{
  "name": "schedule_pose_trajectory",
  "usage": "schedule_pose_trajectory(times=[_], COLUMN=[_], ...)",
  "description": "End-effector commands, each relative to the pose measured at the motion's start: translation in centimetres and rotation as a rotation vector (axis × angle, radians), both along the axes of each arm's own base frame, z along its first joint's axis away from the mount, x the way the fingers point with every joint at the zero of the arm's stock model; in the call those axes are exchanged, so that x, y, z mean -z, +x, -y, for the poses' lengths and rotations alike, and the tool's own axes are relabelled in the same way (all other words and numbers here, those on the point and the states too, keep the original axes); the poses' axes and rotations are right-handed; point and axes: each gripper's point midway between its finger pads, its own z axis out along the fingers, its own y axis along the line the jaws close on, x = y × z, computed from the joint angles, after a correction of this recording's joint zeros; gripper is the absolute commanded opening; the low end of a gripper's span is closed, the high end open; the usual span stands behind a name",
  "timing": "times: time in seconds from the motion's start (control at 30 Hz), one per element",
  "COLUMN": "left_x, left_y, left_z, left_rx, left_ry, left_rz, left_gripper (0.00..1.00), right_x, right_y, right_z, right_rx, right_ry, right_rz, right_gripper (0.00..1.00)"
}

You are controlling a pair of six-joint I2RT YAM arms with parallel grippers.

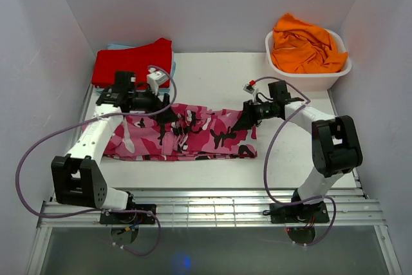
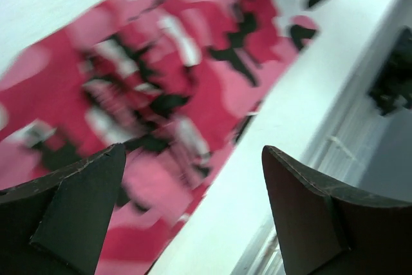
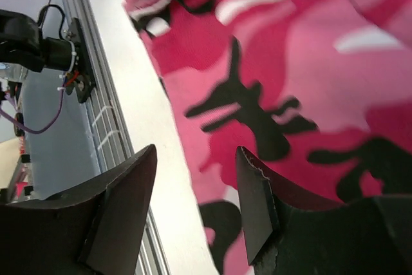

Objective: Fold and stack the trousers
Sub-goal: Fold the trousers

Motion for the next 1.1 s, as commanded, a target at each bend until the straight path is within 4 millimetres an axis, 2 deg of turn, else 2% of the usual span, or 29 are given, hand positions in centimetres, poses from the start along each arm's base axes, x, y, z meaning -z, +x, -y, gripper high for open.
schedule_pose_trajectory(times=[0.0, 0.03, 0.07, 0.1, 0.17, 0.2, 0.3, 0.33, 0.4, 0.5, 0.53, 0.6, 0.63, 0.7, 0.77, 0.83, 0.87, 0.9, 0.97, 1.0, 1.03, 1.07], left_x=[0.7, 1.2, 1.3, 3.0, 4.2, 6.5, 9.7, 11.4, 12.2, 13.5, 13.3, 13.8, 13.1, 12.0, 9.7, 6.6, 6.1, 4.1, 3.7, 3.8, 3.3, 3.9], left_y=[-1.4, -1.8, -1.0, -0.6, 0.3, 1.0, 3.7, 4.4, 6.6, 9.5, 10.9, 12.0, 13.0, 13.3, 12.4, 11.2, 10.3, 9.7, 8.4, 7.8, 7.8, 6.7], left_z=[6.6, 8.7, 9.9, 10.9, 12.8, 13.1, 12.5, 12.0, 11.2, 8.6, 7.1, 5.3, 4.1, 3.8, 5.1, 5.9, 5.7, 5.3, 2.7, 1.4, -2.0, -3.7], left_rx=[0.128, 0.149, 0.160, 0.164, 0.129, 0.096, -0.030, -0.068, -0.144, -0.275, -0.323, -0.374, -0.390, -0.356, -0.205, -0.097, -0.089, -0.071, -0.110, -0.132, -0.205, -0.223], left_ry=[-0.119, -0.127, -0.141, -0.143, -0.159, -0.142, -0.071, -0.038, -0.007, 0.045, 0.049, 0.070, 0.058, 0.025, -0.034, -0.080, -0.088, -0.090, -0.090, -0.089, -0.094, -0.070], left_rz=[-0.112, -0.149, -0.134, -0.191, -0.246, -0.307, -0.347, -0.368, -0.338, -0.324, -0.310, -0.308, -0.290, -0.282, -0.258, -0.196, -0.206, -0.148, -0.180, -0.199, -0.202, -0.241], left_gripper=[0.98, 0.98, 0.98, 0.98, 0.92, 0.90, 0.84, 0.83, 0.84, 0.84, 0.84, 0.84, 0.84, 0.84, 0.86, 0.92, 0.94, 0.96, 0.98, 0.98, 0.98, 0.98], right_x=[3.5, 4.1, 4.6, 5.9, 7.8, 9.0, 11.4, 11.9, 13.1, 14.1, 14.0, 14.0, 13.9, 13.7, 13.3, 11.6, 10.5, 9.1, 7.2, 6.2, 5.8, 6.5], right_y=[-1.6, -1.4, -1.7, -1.9, -2.8, -3.2, -4.2, -4.4, -4.8, -5.6, -6.1, -6.3, -6.3, -5.8, -5.6, -4.8, -4.7, -4.1, -2.9, -2.1, -1.4, -0.3], right_z=[2.2, 2.4, 2.4, 2.6, 3.1, 3.4, 4.8, 5.1, 6.3, 7.5, 7.6, 7.8, 7.9, 8.3, 8.5, 8.3, 8.4, 8.4, 8.9, 9.9, 10.6, 12.2], right_rx=[-0.034, -0.030, -0.033, -0.032, -0.023, -0.017, 0.016, 0.025, 0.059, 0.091, 0.084, 0.093, 0.099, 0.116, 0.113, 0.099, 0.101, 0.111, 0.146, 0.187, 0.218, 0.276], right_ry=[-0.020, -0.025, -0.019, -0.029, -0.060, -0.076, -0.131, -0.145, -0.189, -0.217, -0.213, -0.231, -0.238, -0.272, -0.286, -0.257, -0.229, -0.207, -0.193, -0.202, -0.226, -0.325], right_rz=[-0.130, -0.152, -0.181, -0.225, -0.277, -0.311, -0.370, -0.380, -0.404, -0.441, -0.456, -0.461, -0.457, -0.427, -0.406, -0.357, -0.360, -0.314, -0.268, -0.234, -0.215, -0.181], right_gripper=[0.58, 0.57, 0.57, 0.57, 0.57, 0.57, 0.59, 0.60, 0.61, 0.62, 0.63, 0.64, 0.64, 0.64, 0.64, 0.65, 0.68, 0.71, 0.76, 0.77, 0.79, 0.81])
